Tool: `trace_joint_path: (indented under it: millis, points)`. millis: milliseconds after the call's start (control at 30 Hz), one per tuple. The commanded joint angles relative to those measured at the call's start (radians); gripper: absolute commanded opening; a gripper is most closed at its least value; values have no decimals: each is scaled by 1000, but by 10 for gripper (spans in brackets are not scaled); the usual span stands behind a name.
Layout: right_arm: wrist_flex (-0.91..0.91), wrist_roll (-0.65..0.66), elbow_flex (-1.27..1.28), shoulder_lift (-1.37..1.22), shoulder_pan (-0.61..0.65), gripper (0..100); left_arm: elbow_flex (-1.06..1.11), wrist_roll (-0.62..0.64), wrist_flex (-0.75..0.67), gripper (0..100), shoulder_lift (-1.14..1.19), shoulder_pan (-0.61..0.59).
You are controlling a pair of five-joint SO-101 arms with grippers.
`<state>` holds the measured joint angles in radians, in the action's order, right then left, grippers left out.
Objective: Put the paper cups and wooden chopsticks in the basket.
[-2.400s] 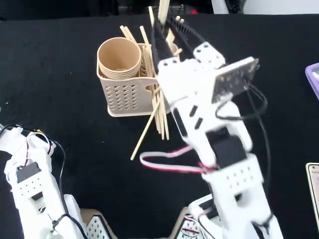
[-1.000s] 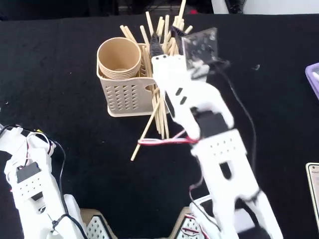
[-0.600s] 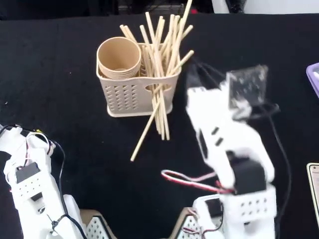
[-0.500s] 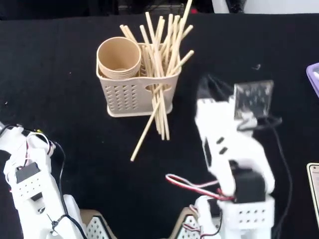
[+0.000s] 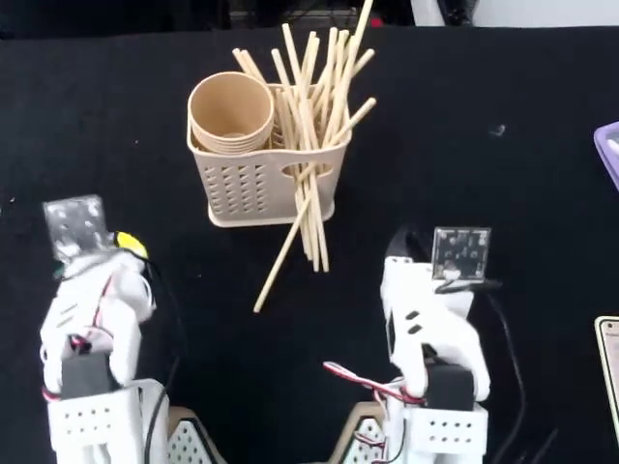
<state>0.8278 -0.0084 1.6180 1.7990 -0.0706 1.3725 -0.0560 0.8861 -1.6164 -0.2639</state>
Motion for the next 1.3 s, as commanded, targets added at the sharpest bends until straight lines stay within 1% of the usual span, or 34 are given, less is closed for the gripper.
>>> trace_joint_path:
  millis: [0, 67, 167, 300, 400, 467, 567, 633, 800, 1267]
  points:
    - [2, -18, 38, 68, -17, 18, 122, -72, 11, 37, -215, 2]
    - [-2, -57, 59, 68, -2, 18, 159, -91, 38, 30, -213, 1]
    - [32, -77, 68, 67, 52, 18, 165, -91, 101, 30, -170, 27]
    - [140, -72, 68, 67, 138, 18, 173, -98, 215, 30, -196, 102]
    - [193, -72, 68, 67, 189, 18, 189, -98, 305, 30, -210, 191]
    - [239, -75, 68, 67, 209, 18, 239, -100, 302, 30, -210, 222]
    - [370, -74, 68, 67, 212, 18, 331, -94, 264, 30, -209, 234]
    - [466, -74, 68, 67, 212, 16, 320, -92, 293, 30, -209, 228]
    - [462, -72, 68, 68, 212, 15, 326, -98, 382, 30, -209, 226]
    - [463, -72, 68, 70, 212, 15, 326, -98, 387, 30, -209, 229]
